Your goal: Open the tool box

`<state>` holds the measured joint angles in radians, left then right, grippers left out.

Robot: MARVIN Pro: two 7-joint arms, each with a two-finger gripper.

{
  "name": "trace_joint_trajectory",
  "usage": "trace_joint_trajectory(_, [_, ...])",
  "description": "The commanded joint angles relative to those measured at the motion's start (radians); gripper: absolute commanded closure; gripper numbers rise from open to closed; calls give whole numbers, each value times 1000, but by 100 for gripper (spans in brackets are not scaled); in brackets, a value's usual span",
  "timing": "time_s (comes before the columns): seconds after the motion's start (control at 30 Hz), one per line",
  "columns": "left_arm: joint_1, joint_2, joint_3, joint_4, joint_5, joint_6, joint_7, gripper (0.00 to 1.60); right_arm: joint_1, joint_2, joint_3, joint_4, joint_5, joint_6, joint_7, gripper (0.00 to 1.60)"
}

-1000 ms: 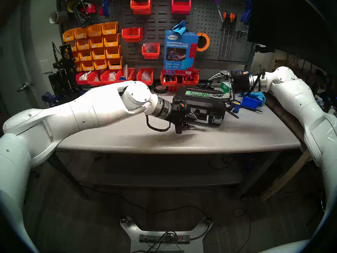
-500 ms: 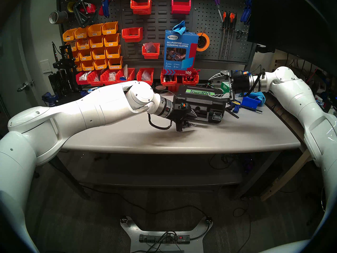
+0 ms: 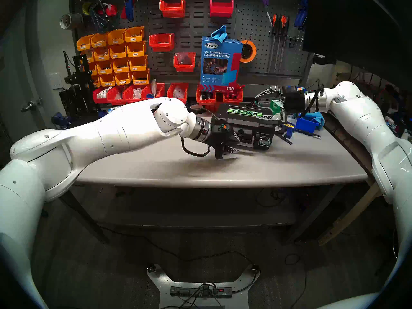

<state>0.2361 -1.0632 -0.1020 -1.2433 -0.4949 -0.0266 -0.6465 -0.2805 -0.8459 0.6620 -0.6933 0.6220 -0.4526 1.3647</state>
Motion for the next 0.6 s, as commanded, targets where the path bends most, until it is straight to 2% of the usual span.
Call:
trace_joint_trajectory(0.0, [-22,4,-24,-3,3,-10,21,52,19,0,9,-3,2,-2,-3,0])
trace_joint_trajectory(0.27, [-13,2,-21,-2,-4,-15,2,49,19,0,9,-3,2,-3,-3,0])
trace_joint_trajectory(0.57, [-15,3,16,-14,14,-6,-62,53,19,0,9,-3,2,-3,-3,0])
